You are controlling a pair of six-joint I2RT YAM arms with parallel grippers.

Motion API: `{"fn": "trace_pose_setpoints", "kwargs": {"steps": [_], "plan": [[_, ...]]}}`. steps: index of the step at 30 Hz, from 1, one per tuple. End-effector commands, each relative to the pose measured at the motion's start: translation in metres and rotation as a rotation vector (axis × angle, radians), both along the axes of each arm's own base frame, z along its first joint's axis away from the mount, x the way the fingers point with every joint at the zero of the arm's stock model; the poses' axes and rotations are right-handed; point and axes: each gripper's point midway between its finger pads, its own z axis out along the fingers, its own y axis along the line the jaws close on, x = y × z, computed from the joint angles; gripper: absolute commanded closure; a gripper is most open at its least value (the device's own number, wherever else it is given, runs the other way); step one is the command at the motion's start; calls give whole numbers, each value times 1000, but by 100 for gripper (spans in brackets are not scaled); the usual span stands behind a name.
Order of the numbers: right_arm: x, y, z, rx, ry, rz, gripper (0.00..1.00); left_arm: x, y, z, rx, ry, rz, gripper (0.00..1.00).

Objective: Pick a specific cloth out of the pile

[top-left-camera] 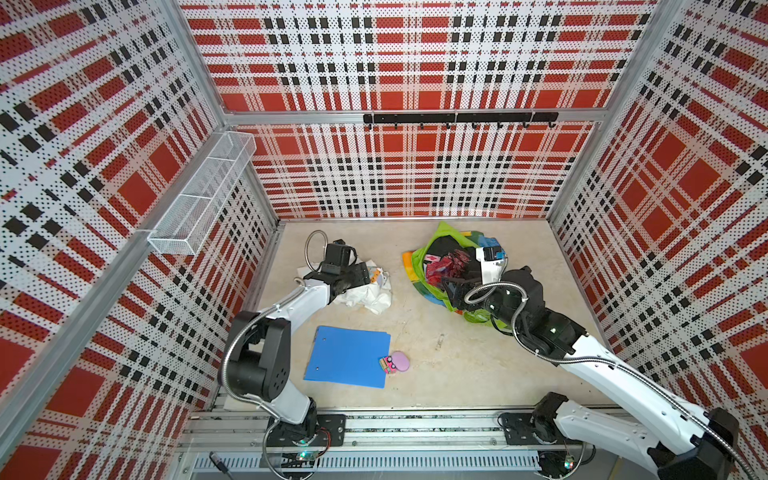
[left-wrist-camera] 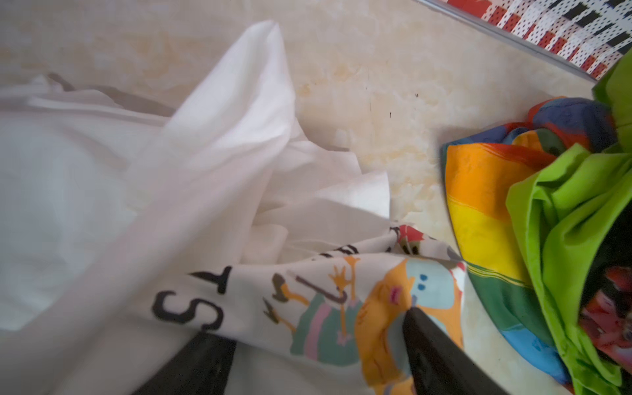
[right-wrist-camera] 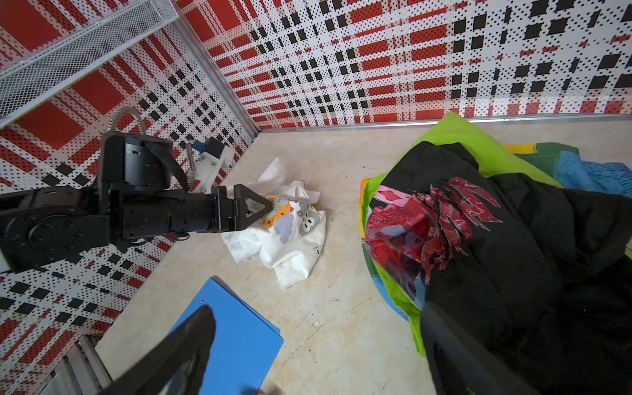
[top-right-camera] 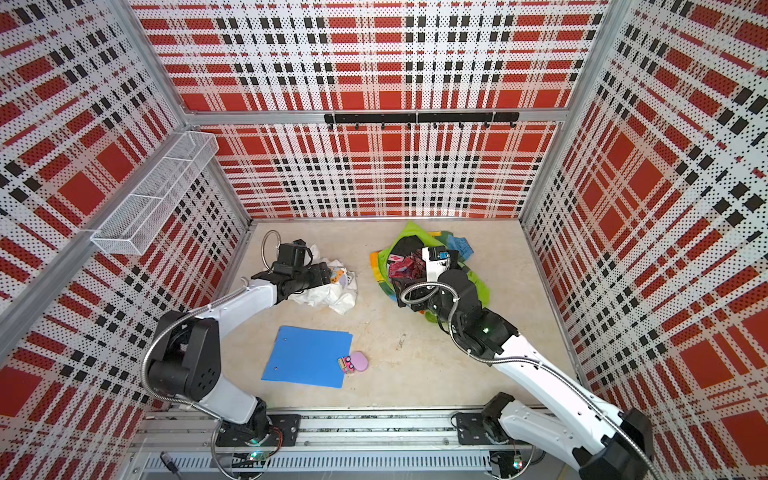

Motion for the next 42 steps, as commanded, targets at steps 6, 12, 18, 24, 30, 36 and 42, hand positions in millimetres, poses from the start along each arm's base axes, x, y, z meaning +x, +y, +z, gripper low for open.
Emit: {"fn": "trace_pose_setpoints", "kwargs": {"steps": [6,12,18,24,30,36,42], "plan": [[2,-2,2,9,-11,-14,0,21,9,-46,-10,31,21,20],[1,-3,2,8,-9,-14,0,22,1,-74,-18,88,7,20],[-1,-8,5,-1,-16,-27,0,25,-2,-43,-25,27,2,21],[0,-23,8,-51,-38,-86,0,19,-5,36,-43,-122,-26,15],[0,-43,13,-81,-44,-167,0,-12,-20,116,-54,-308,-102,1],[-3,-63,21,-76,-71,-245,0,-48,2,145,-35,-465,-48,1],[-8,-94,15,-119,-93,-374,0,-67,64,118,58,-505,155,1]]}}
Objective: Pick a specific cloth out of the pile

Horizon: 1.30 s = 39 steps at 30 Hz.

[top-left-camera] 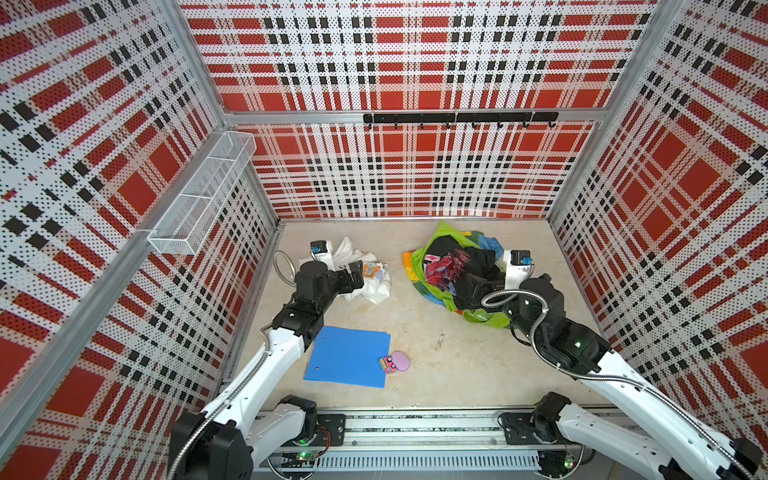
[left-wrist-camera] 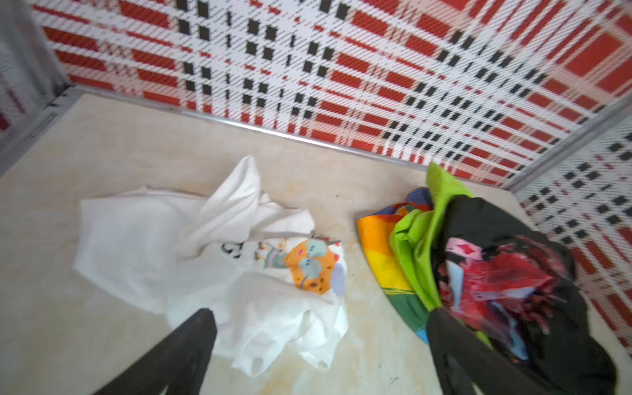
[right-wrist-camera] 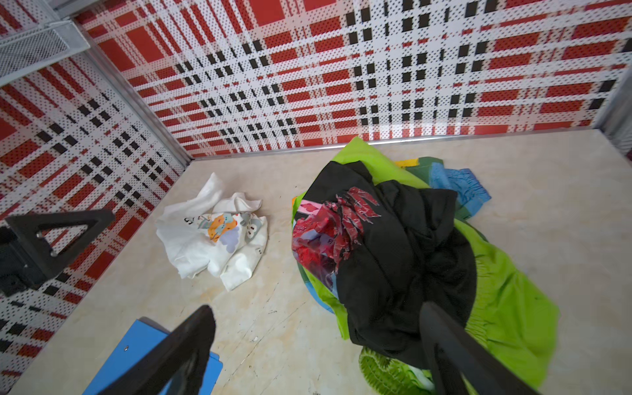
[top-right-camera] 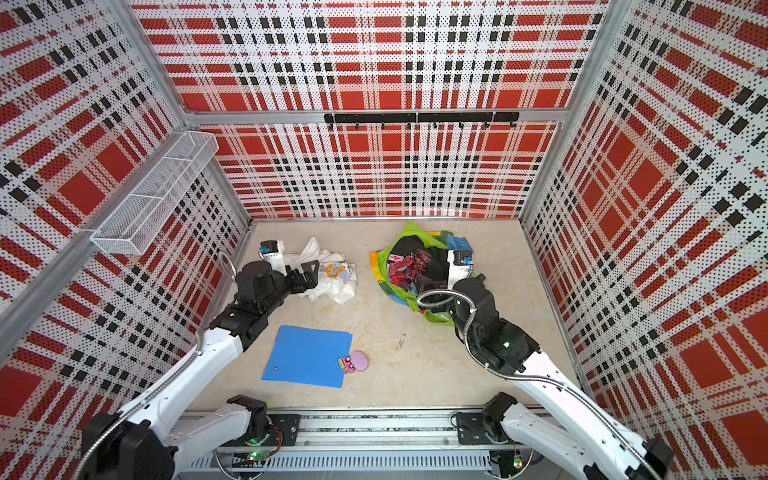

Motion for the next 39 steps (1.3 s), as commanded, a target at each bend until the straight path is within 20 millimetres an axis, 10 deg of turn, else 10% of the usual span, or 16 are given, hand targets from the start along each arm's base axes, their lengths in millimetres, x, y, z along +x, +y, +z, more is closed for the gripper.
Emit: {"fn": "trace_pose_setpoints", "kwargs": {"steps": [1,10,25,39], "plan": [[1,-25,-4,-44,-23,-114,0,-2,46,-8,31,-48,162,1],[14,-67,-38,-143,-90,-281,2,-16,73,-31,165,-226,177,1],[45,-149,-84,-202,-200,-486,0,13,58,-62,380,-314,123,1],[83,-174,-125,-261,-183,-529,0,25,72,-81,351,-334,119,1]]}}
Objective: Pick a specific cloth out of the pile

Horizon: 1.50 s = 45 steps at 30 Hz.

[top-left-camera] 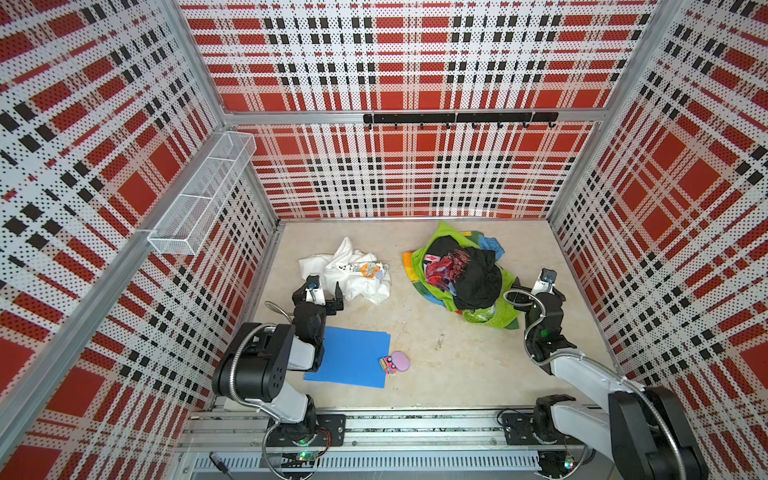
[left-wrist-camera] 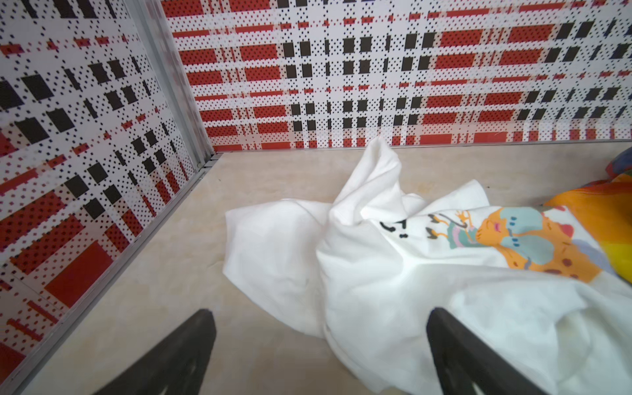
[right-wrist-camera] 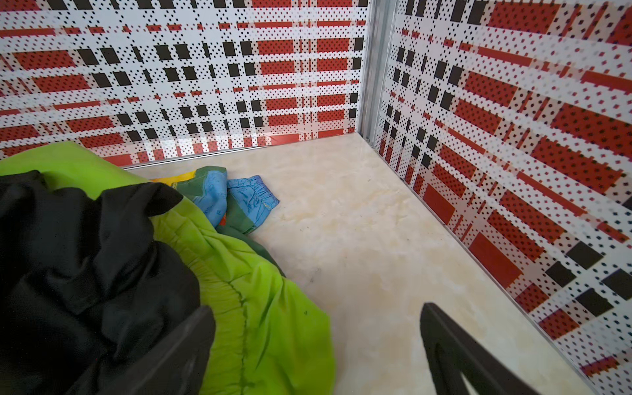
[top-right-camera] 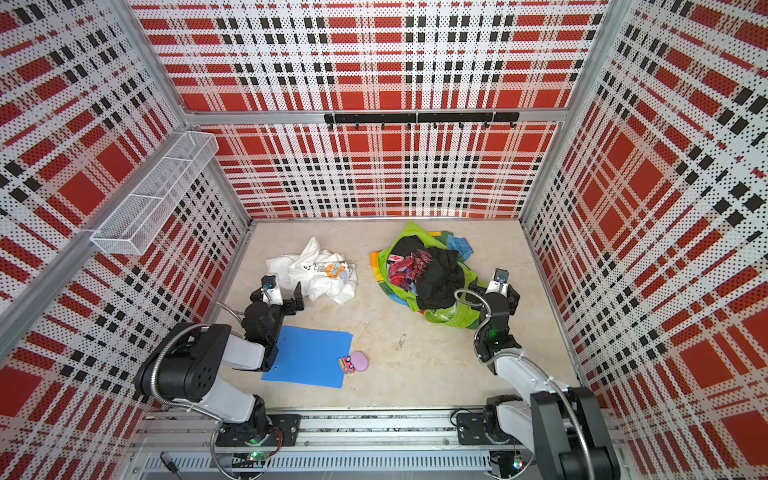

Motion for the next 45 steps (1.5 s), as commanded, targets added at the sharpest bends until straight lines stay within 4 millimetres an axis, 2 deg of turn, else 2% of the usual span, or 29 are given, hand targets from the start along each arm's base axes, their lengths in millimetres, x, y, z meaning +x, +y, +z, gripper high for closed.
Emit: {"fn": "trace_pose_setpoints", "kwargs": {"steps": [1,4,8,11,14,17,21,29,31,33,34,37,45], "plan": [[12,-2,19,-19,-112,10,0,13,-3,22,-23,-70,-40,1],[19,-2,10,-34,-109,14,0,21,1,18,-59,-30,-53,1],[28,-5,-3,-48,-60,0,0,21,3,17,-64,-27,-48,1],[26,-4,6,-80,-129,14,0,21,3,17,-65,-28,-48,1],[20,-8,-2,-63,-171,18,0,21,3,18,-65,-30,-47,1],[16,2,-4,-84,-212,86,0,21,2,17,-65,-27,-49,1],[28,-4,-10,-69,-155,52,0,21,3,18,-64,-28,-48,1],[24,-9,-10,-59,-157,18,0,21,3,18,-65,-28,-48,1],[26,7,-10,-76,-157,128,0,21,3,18,-65,-28,-48,1],[28,37,-9,-113,-163,324,0,21,3,18,-65,-28,-49,1],[28,36,-10,-110,-158,323,0,21,3,17,-65,-28,-48,1],[36,13,-16,-62,-118,195,0,21,3,17,-64,-26,-48,1],[36,11,-15,-50,-127,204,0,21,2,18,-65,-28,-50,1]]}}
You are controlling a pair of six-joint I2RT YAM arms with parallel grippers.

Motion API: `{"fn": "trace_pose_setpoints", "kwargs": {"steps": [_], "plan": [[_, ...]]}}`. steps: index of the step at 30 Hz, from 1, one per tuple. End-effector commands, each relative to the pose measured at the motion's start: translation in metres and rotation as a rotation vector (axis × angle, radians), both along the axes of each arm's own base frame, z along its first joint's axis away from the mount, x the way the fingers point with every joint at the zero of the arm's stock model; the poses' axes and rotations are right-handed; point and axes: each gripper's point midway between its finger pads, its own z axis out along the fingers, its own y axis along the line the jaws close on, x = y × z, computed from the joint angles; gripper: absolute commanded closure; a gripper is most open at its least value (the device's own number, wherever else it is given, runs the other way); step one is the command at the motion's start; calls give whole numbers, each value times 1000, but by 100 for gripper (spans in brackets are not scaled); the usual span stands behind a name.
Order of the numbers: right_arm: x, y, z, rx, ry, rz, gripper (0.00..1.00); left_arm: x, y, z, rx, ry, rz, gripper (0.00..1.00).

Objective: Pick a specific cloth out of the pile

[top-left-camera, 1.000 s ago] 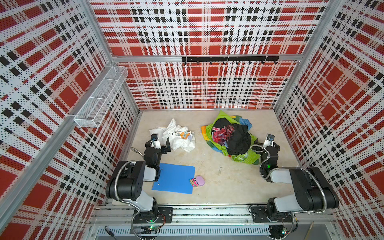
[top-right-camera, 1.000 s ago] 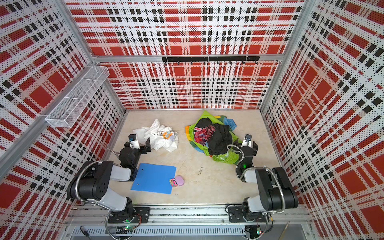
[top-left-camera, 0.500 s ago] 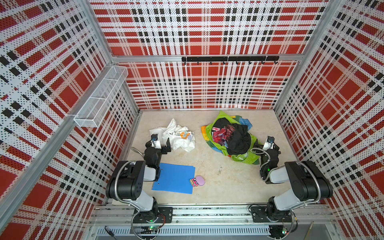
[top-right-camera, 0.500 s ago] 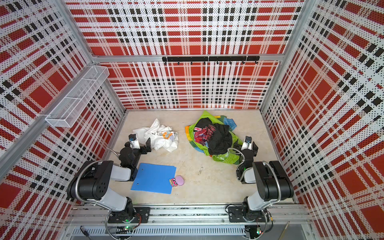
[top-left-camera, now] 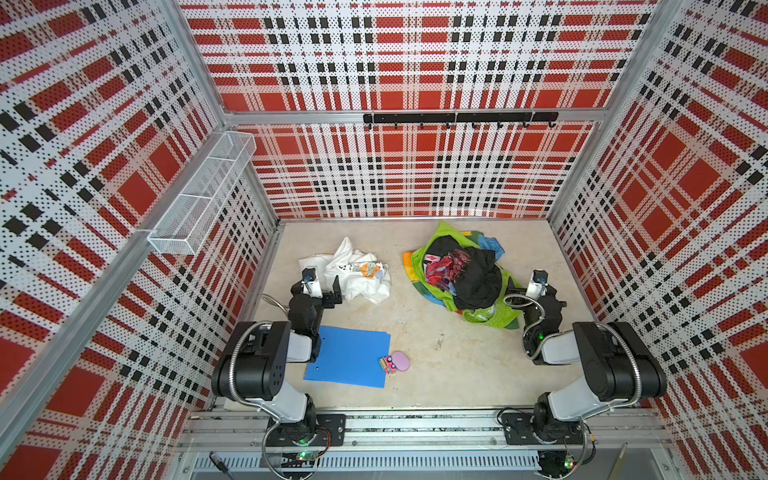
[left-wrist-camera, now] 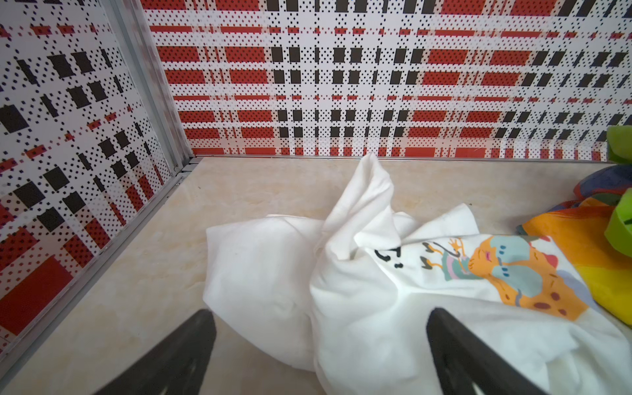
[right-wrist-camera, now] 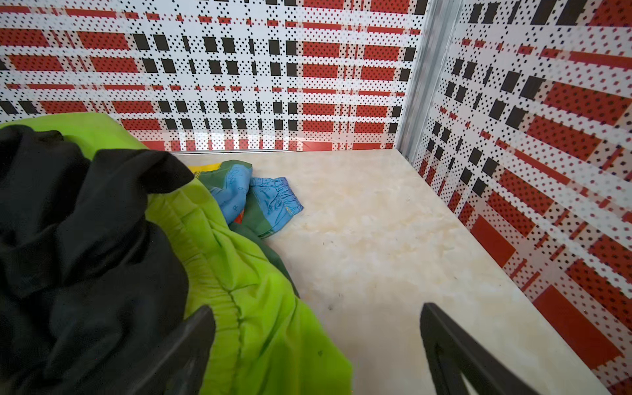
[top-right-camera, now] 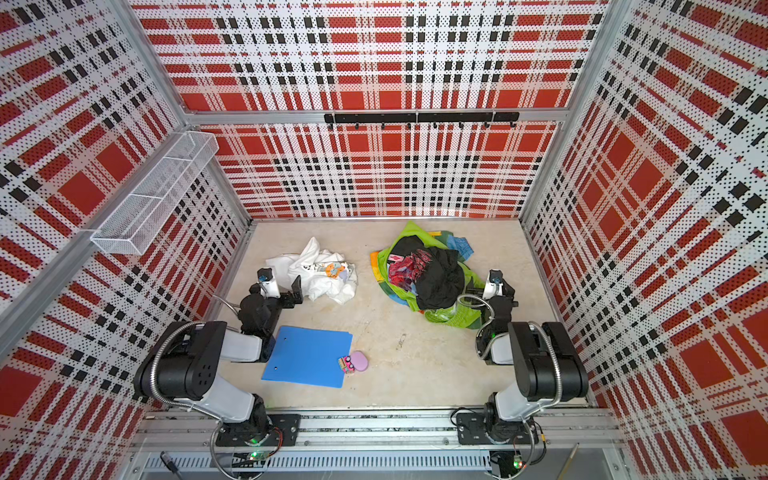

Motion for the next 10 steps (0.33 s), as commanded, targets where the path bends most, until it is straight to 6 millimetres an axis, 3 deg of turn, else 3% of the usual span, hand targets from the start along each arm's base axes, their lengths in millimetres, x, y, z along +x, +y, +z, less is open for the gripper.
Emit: {"fn": "trace_pose_setpoints", "kwargs": {"steps": [1,10], "plan": [[5,3,15,11,-54,16,0,2,1,6,-3,-17,-1,1],[5,2,16,11,-58,14,0,2,1,6,-3,-17,-1,1]]}}
